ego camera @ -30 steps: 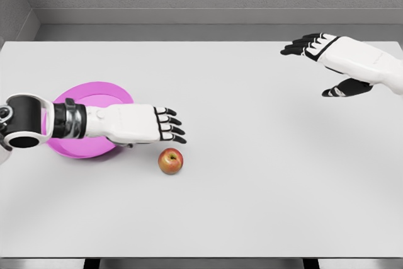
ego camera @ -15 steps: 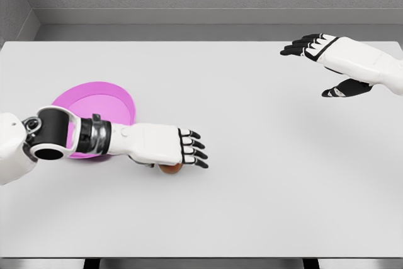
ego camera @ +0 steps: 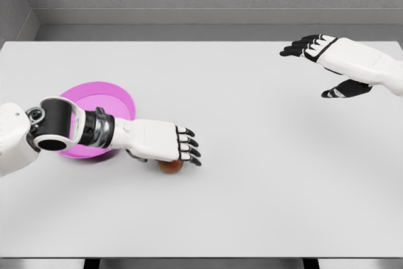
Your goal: Put the apple on the plate with both arms
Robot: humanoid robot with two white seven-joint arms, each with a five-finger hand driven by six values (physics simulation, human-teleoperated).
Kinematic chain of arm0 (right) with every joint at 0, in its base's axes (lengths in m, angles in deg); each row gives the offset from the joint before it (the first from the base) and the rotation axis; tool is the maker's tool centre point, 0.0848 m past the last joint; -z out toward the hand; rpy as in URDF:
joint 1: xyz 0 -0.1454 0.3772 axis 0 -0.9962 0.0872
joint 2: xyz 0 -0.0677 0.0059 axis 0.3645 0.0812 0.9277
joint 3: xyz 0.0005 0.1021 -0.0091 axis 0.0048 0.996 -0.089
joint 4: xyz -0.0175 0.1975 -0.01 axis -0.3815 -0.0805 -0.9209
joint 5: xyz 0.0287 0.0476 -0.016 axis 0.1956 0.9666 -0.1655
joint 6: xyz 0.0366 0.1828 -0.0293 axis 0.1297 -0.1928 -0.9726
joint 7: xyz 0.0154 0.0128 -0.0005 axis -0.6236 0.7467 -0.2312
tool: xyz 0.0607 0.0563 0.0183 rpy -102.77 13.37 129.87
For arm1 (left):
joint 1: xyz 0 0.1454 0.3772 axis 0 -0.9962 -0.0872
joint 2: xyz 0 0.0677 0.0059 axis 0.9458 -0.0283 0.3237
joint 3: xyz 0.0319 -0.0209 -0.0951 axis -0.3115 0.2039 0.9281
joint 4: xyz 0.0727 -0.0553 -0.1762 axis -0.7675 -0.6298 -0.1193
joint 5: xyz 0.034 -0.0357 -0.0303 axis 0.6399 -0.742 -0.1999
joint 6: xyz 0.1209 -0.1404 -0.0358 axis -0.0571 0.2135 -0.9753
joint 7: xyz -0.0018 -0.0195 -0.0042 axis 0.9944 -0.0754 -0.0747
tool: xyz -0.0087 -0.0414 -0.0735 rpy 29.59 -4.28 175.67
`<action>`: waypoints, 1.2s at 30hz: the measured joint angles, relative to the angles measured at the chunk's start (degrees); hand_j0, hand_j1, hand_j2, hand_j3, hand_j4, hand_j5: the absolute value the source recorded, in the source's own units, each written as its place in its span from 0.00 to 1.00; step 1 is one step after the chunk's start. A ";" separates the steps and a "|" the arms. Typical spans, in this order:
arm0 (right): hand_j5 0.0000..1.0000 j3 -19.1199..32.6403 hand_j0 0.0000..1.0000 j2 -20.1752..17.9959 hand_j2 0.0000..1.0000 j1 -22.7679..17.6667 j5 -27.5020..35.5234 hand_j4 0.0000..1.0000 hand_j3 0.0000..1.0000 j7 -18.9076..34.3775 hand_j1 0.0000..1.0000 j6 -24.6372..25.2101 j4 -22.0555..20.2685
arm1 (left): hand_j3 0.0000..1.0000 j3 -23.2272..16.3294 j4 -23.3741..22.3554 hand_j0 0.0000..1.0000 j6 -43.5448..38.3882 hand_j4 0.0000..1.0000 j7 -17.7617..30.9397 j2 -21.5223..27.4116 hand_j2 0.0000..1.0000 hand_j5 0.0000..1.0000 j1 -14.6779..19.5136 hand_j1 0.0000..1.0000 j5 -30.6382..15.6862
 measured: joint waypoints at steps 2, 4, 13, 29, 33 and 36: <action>1.00 -0.01 1.00 0.00 1.00 0.00 0.00 1.00 1.00 0.01 1.00 0.00 0.00 | 1.00 -0.28 0.00 1.00 0.00 1.00 0.12 -0.08 1.00 1.00 0.26 1.00 -0.06; 1.00 -0.01 1.00 0.00 1.00 0.00 0.00 1.00 1.00 0.00 1.00 0.00 0.00 | 1.00 -0.46 0.11 1.00 0.00 1.00 0.27 -0.12 1.00 1.00 0.97 1.00 0.09; 1.00 -0.02 1.00 0.00 1.00 0.00 0.00 1.00 1.00 0.00 1.00 0.00 0.00 | 1.00 -2.58 0.64 1.00 0.00 1.00 1.82 -1.21 1.00 1.00 2.46 1.00 1.67; 1.00 -0.02 1.00 0.00 1.00 0.00 0.00 1.00 1.00 0.01 1.00 0.00 0.00 | 0.60 -4.59 1.05 0.60 0.01 0.60 4.91 -1.73 0.60 0.60 3.25 0.60 2.11; 1.00 -0.02 1.00 0.00 1.00 -0.35 -0.01 1.00 1.00 0.00 1.00 0.00 0.00 | 0.59 -5.23 1.11 0.59 -0.02 0.59 5.02 -1.74 0.59 0.59 3.43 0.59 2.21; 1.00 -0.01 1.00 0.00 1.00 -0.35 0.00 1.00 1.00 0.00 1.00 0.00 0.00 | 0.48 -5.43 1.13 0.48 -0.15 0.48 5.03 -1.71 0.48 0.48 3.60 0.48 2.25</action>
